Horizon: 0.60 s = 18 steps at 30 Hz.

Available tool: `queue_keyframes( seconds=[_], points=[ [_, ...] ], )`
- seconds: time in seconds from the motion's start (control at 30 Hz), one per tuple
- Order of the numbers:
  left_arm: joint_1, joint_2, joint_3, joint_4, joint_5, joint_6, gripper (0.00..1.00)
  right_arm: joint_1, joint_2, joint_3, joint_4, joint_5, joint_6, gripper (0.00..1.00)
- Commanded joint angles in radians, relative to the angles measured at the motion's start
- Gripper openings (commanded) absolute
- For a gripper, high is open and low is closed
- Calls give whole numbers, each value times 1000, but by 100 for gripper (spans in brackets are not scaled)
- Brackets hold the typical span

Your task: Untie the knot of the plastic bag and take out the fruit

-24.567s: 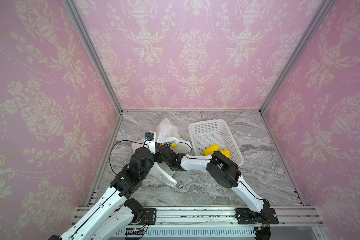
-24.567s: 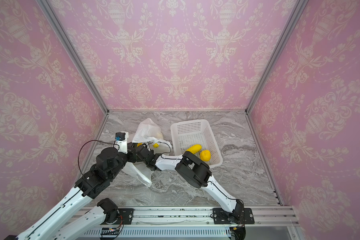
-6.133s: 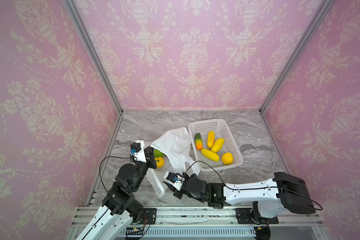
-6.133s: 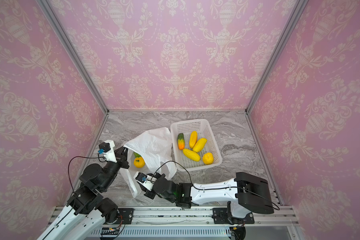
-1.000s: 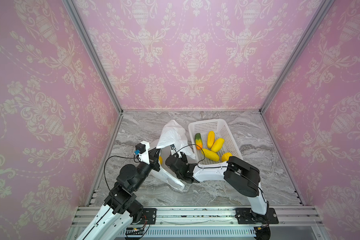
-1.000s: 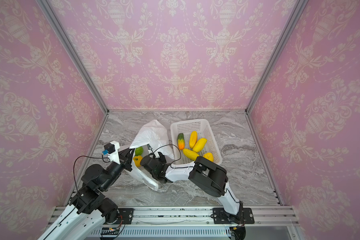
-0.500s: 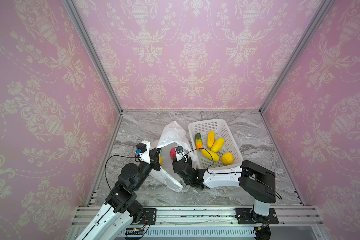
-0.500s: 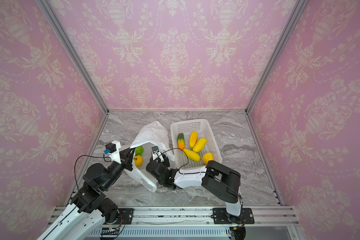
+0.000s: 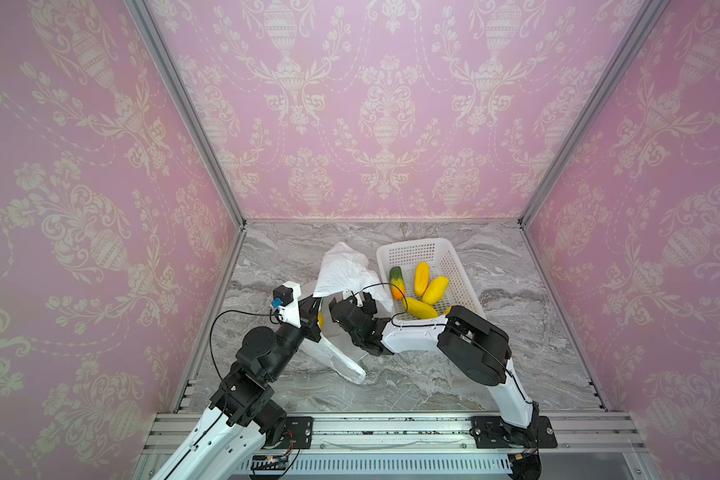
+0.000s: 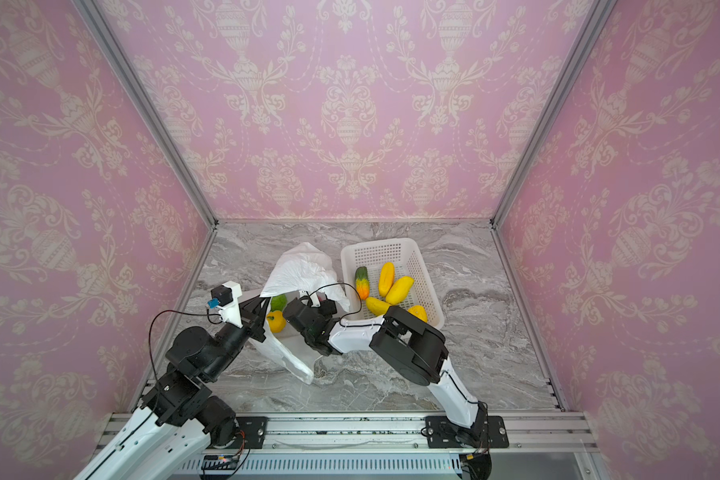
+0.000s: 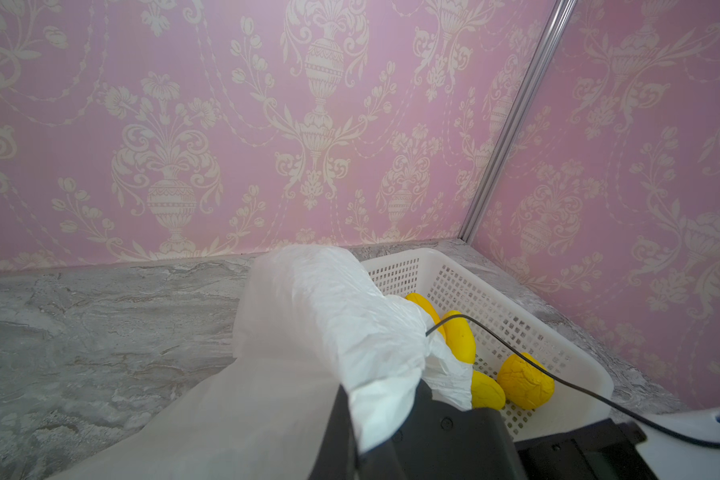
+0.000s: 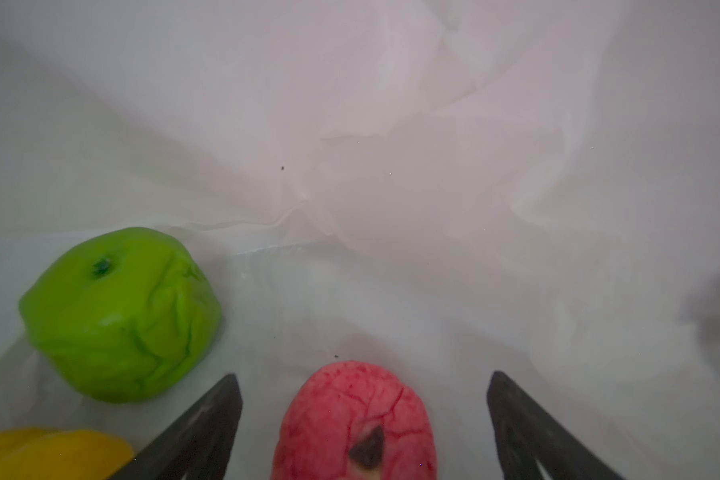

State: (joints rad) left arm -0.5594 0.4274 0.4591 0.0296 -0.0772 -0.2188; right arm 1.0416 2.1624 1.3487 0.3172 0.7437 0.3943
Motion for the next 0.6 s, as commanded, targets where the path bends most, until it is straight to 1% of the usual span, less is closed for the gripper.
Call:
queue_keyframes(
  seconds=[0.0, 0.1, 0.17, 0.2, 0.3, 0.43, 0.57],
  points=[
    [3, 0, 26, 10, 14, 26, 0, -8, 47, 44, -73, -4, 34, 94],
    [3, -1, 25, 9, 16, 26, 0, -14, 70, 54, -69, -32, 37, 90],
    [3, -1, 25, 10, 16, 26, 0, -14, 77, 57, -64, -52, 34, 84],
    [3, -1, 25, 10, 16, 25, 0, -14, 79, 56, -60, -63, 33, 81],
    [3, -1, 24, 12, 12, 26, 0, -14, 71, 52, -57, -88, 27, 68],
    [3, 13, 21, 23, 6, 32, 0, -8, -4, -11, -41, -108, 31, 54],
    [3, 54, 22, 45, 2, 44, 0, 20, -139, -128, 10, -94, 15, 44]
  ],
)
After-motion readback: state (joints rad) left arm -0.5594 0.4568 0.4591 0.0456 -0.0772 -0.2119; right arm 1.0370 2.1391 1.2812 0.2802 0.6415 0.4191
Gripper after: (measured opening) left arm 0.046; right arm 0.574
